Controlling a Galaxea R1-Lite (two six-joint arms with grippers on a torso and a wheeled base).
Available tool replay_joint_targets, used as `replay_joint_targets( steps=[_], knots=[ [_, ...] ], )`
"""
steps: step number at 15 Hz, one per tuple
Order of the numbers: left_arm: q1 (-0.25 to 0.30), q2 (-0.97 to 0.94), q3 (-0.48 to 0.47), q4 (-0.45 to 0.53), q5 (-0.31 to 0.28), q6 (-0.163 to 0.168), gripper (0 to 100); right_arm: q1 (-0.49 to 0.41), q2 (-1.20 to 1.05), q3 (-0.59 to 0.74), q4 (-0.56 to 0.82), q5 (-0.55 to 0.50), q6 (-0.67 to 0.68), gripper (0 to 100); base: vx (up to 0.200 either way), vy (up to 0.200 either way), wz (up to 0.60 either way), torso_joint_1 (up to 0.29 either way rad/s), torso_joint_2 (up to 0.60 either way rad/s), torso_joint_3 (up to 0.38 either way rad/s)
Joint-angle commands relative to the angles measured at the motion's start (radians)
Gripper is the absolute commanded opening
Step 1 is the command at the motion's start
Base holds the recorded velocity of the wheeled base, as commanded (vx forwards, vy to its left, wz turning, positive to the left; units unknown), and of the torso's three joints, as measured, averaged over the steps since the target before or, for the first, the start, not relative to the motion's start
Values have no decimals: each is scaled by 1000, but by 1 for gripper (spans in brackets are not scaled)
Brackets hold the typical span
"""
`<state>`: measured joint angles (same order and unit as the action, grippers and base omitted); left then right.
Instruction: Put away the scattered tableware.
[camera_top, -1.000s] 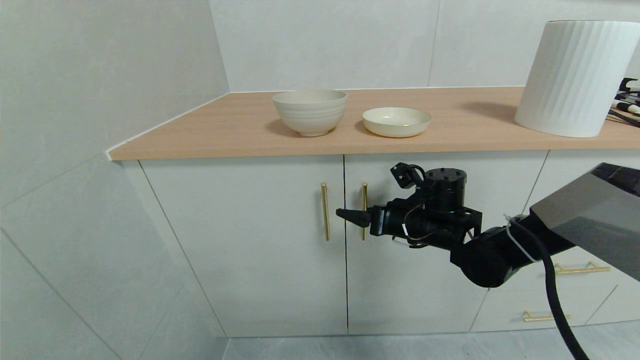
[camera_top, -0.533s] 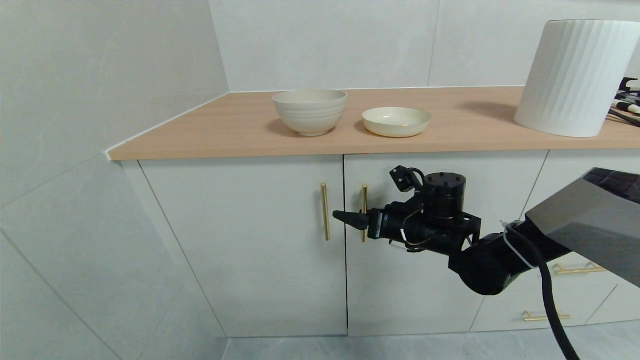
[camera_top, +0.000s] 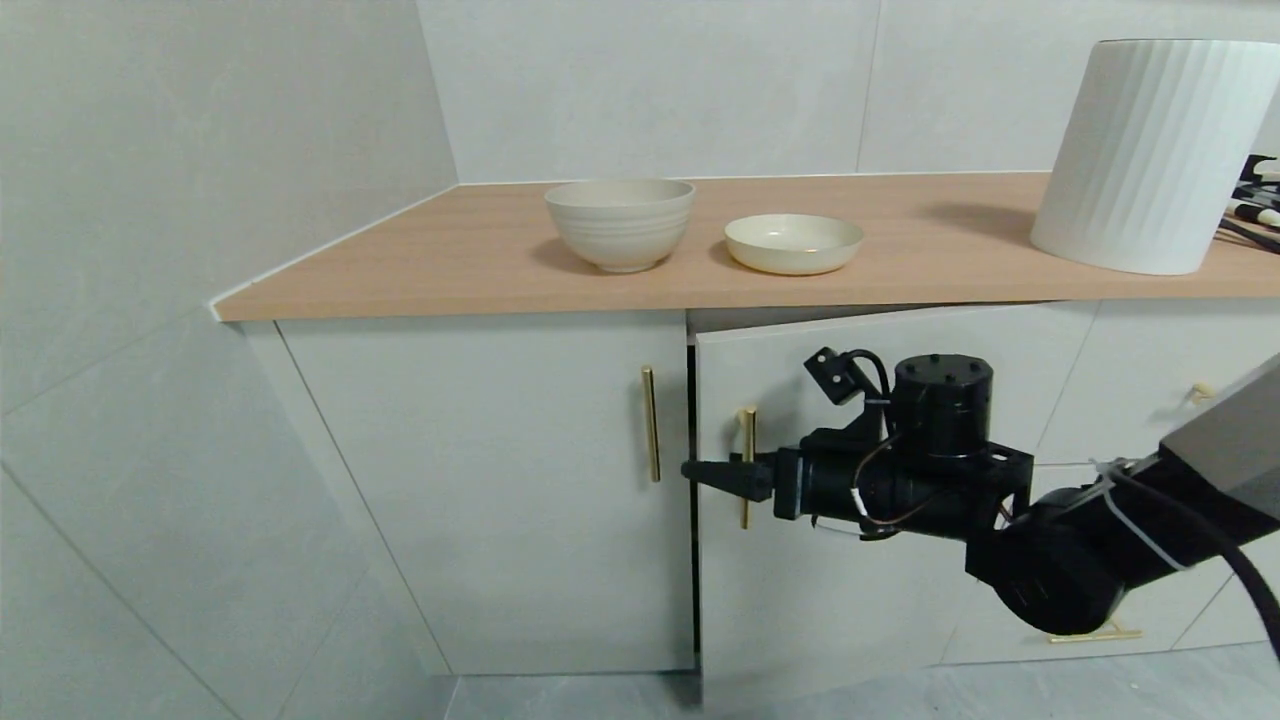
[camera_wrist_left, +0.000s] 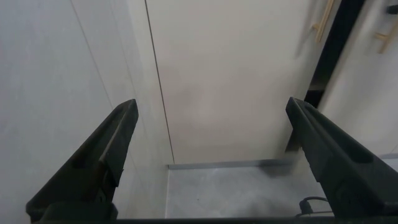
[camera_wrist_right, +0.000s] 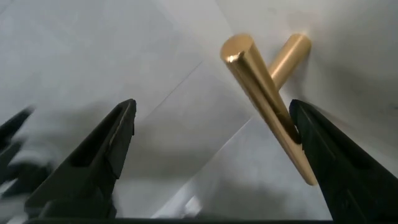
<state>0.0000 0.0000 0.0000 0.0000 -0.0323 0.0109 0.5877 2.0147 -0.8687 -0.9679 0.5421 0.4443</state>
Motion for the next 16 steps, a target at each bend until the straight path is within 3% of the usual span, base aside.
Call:
replay_joint_targets(
  steps=[1,3,9,11,13,14,16],
  knots=[
    [0,0,0,0,0,0,100,0,-109,97,-5,61,-1,100,0,0,0,0,0,0],
    [0,0,0,0,0,0,100,1,-203,224,-6,179,-4,100,0,0,0,0,0,0],
    [0,0,-5,-14,15,14,100,3,-284,316,-8,200,-6,100,0,0,0,0,0,0],
    [0,0,-49,-55,6,6,100,3,-283,316,-6,211,-6,100,0,0,0,0,0,0],
    [-2,6,-121,8,-83,8,100,6,-283,318,-8,214,-6,100,0,0,0,0,0,0],
    [-2,35,-186,97,-187,8,100,17,-284,318,-6,214,-6,100,0,0,0,0,0,0],
    [-18,195,-276,135,-307,8,100,21,-284,316,-8,214,-6,100,0,0,0,0,0,0]
  ],
)
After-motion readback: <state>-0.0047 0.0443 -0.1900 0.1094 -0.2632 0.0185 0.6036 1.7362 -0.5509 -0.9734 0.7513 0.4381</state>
